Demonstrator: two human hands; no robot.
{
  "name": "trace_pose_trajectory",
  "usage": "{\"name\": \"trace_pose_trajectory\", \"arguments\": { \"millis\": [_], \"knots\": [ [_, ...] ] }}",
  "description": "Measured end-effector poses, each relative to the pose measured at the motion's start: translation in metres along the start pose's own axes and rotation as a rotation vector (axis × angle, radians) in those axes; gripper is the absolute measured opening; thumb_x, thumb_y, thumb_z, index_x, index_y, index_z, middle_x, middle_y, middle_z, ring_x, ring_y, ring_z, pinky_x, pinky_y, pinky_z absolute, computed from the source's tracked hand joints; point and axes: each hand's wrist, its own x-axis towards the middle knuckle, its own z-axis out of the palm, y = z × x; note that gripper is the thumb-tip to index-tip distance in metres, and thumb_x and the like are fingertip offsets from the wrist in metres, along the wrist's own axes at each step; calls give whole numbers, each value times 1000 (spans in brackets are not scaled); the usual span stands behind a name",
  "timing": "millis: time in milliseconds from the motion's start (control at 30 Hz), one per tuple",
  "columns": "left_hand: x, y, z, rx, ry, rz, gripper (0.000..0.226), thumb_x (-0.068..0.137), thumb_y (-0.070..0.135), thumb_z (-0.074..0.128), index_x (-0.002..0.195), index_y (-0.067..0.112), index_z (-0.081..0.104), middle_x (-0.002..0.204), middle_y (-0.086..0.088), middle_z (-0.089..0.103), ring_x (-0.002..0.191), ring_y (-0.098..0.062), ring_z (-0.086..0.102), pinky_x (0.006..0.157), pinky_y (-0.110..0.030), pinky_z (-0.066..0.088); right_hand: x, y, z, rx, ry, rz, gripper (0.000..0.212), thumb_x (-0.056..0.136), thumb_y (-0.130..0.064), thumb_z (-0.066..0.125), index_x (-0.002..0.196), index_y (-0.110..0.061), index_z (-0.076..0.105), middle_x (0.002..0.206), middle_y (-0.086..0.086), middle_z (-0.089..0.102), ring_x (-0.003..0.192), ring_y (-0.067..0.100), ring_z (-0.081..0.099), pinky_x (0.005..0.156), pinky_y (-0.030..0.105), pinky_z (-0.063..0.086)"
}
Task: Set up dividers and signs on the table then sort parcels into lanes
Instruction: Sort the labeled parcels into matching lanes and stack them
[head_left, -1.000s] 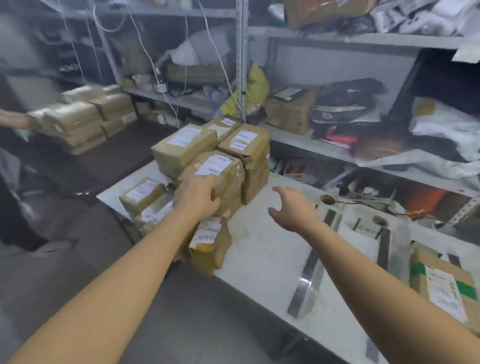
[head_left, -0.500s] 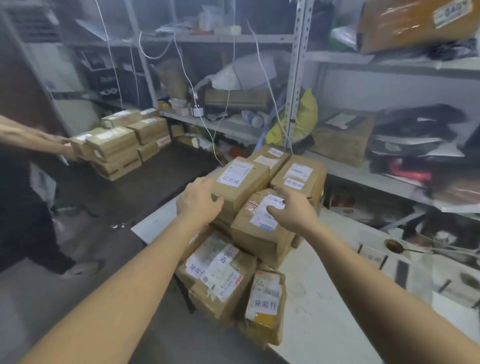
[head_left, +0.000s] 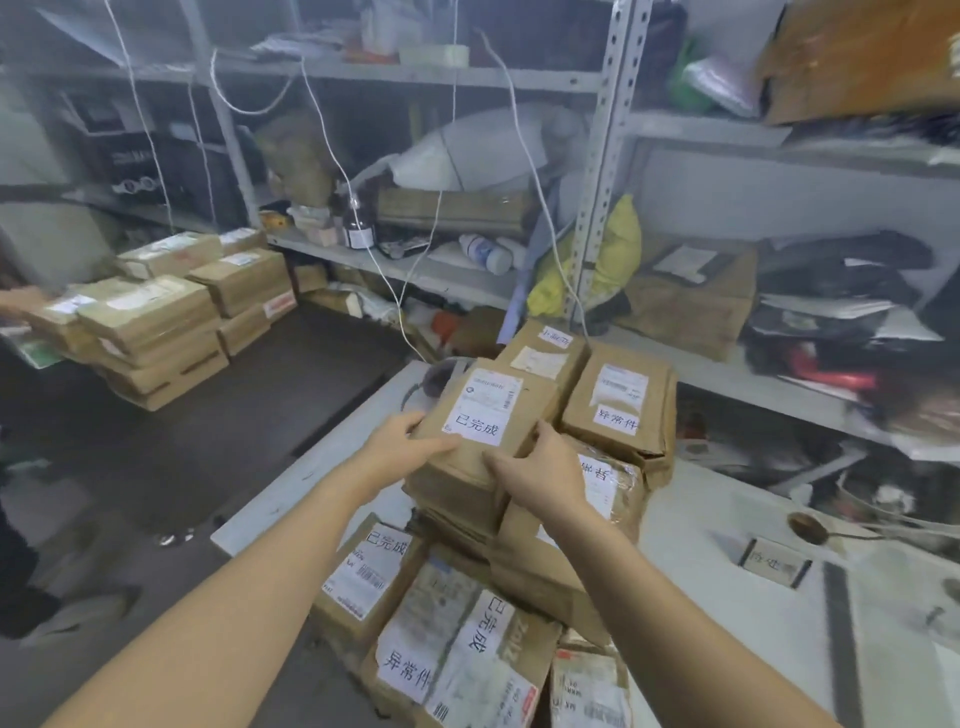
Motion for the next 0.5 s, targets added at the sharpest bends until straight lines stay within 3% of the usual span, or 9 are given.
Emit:
{"name": "trace_pose_trajectory", "arguments": {
  "millis": [67, 167, 300, 400, 500],
  "knots": [
    [11, -8, -1, -111, -79, 30, 48, 77, 47, 79, 119, 29, 62, 112, 11, 70, 93, -4, 67, 68, -18, 53, 1, -3, 7, 48, 32, 54, 57, 66, -43, 75, 119, -27, 59, 112, -11, 67, 102, 14, 64, 86, 36, 55],
    [22, -16, -3, -171, -122, 81, 55, 77, 43, 81, 126, 28, 61, 115, 9, 69, 102, -13, 66, 87, -35, 57, -1, -11, 16, 137, 77, 128, 60, 63, -38, 78, 120, -26, 62, 111, -12, 70, 101, 12, 66, 87, 39, 57],
    [28, -24, -9, -192, -144, 137, 44, 75, 41, 83, 114, 30, 67, 102, 14, 72, 90, -5, 68, 69, -23, 57, -7, -24, 25, 225, 125, 193, 53, 68, -27, 83, 116, -30, 62, 103, -15, 70, 96, 7, 67, 83, 33, 59],
    [31, -30, -16, -196, -143, 173, 44, 72, 39, 86, 111, 28, 70, 97, 17, 72, 87, -1, 68, 70, -23, 58, -15, -33, 30, 271, 134, 194, 54, 68, -22, 85, 118, -28, 64, 106, -13, 71, 97, 7, 68, 83, 30, 59],
    [31, -29, -23, -197, -143, 182, 45, 69, 41, 87, 109, 27, 72, 95, 16, 74, 88, -3, 69, 71, -26, 59, -21, -43, 31, 286, 136, 181, 52, 70, -22, 85, 117, -31, 64, 105, -16, 71, 95, 3, 68, 74, 21, 56]
  ]
}}
